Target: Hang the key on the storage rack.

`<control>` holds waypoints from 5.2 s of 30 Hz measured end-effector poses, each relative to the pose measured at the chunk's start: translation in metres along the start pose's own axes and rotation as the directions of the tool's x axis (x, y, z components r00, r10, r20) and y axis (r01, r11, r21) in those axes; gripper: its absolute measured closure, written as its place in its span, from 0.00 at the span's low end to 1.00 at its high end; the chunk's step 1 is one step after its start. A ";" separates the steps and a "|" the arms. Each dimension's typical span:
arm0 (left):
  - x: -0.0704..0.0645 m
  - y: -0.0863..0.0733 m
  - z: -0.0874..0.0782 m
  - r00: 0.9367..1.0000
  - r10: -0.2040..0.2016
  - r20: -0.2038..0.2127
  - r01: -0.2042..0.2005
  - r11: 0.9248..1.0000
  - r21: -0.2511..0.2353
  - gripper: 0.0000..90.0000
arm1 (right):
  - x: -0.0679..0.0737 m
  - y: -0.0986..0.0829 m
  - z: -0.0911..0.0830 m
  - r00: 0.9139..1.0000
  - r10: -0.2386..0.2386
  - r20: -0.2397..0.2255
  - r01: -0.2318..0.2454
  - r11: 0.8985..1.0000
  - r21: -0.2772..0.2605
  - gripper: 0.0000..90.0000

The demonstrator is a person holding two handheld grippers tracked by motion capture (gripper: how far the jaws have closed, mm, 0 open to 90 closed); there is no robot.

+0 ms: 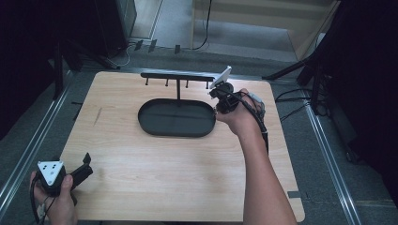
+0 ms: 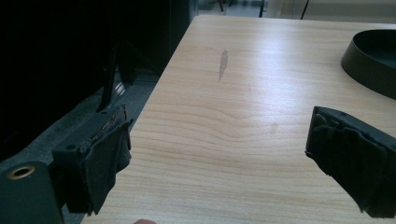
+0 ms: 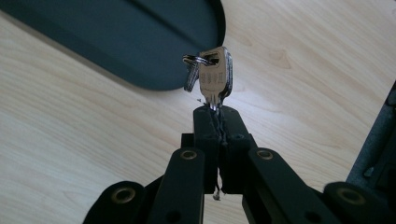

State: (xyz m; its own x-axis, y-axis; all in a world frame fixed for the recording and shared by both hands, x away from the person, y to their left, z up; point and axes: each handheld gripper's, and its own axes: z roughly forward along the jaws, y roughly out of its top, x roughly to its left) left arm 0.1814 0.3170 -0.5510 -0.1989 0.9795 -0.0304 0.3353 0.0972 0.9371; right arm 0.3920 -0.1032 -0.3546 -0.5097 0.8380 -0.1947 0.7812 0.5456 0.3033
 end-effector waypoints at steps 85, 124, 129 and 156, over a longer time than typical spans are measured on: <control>0.000 0.000 0.000 1.000 0.001 0.003 -0.001 1.000 -0.001 0.08 | -0.014 0.040 0.021 0.981 0.186 0.052 -0.186 0.983 0.002 0.80; -0.001 0.000 0.000 1.000 0.011 0.009 -0.011 1.000 -0.006 0.08 | -0.057 -0.093 0.059 0.950 0.310 -0.032 -0.311 0.950 -0.004 0.25; -0.001 0.000 0.000 1.000 0.015 0.011 -0.015 1.000 -0.006 0.08 | -0.060 -0.117 0.064 0.943 0.330 -0.030 -0.331 0.942 -0.048 0.17; -0.001 0.000 -0.001 0.999 0.016 0.031 -0.016 1.000 -0.004 0.08 | -0.062 -0.251 0.106 0.928 0.346 -0.139 -0.370 0.805 -0.464 0.00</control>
State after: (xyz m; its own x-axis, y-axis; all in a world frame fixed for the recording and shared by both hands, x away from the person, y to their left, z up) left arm 0.1807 0.3164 -0.5512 -0.1652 0.9859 -0.0265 0.3348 0.0813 0.9388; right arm 0.2662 -0.2919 -0.5172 -0.2523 0.9662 0.0536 0.6501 0.1282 0.7490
